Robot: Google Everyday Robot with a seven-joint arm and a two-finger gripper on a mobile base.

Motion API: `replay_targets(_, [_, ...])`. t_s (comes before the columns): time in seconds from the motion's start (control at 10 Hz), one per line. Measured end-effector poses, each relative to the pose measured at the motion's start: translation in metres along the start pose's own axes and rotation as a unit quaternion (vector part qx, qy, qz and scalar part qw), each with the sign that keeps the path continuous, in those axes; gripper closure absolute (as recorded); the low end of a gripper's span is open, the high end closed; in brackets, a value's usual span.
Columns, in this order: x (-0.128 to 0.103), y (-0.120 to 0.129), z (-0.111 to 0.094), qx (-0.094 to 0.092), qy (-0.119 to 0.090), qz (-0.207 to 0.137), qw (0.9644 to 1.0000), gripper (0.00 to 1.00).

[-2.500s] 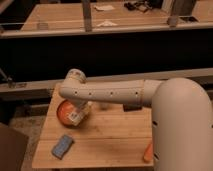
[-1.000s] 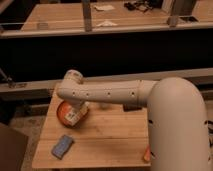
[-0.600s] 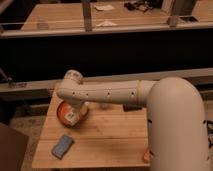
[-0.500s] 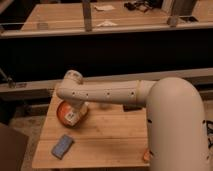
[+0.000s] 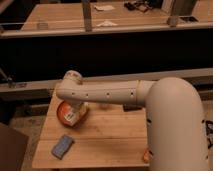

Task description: Place the bottle in the ceramic bowl

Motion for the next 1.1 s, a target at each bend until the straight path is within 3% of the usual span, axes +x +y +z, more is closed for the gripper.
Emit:
replay_targets(0.3, [-0.0010, -0.0019, 0.0012, 0.002, -0.001, 0.000, 1.0000, 0.77])
replay_targets(1.1, [-0.0040, -0.0040, 0.0018, 0.006, -0.004, -0.001, 1.0000, 0.76])
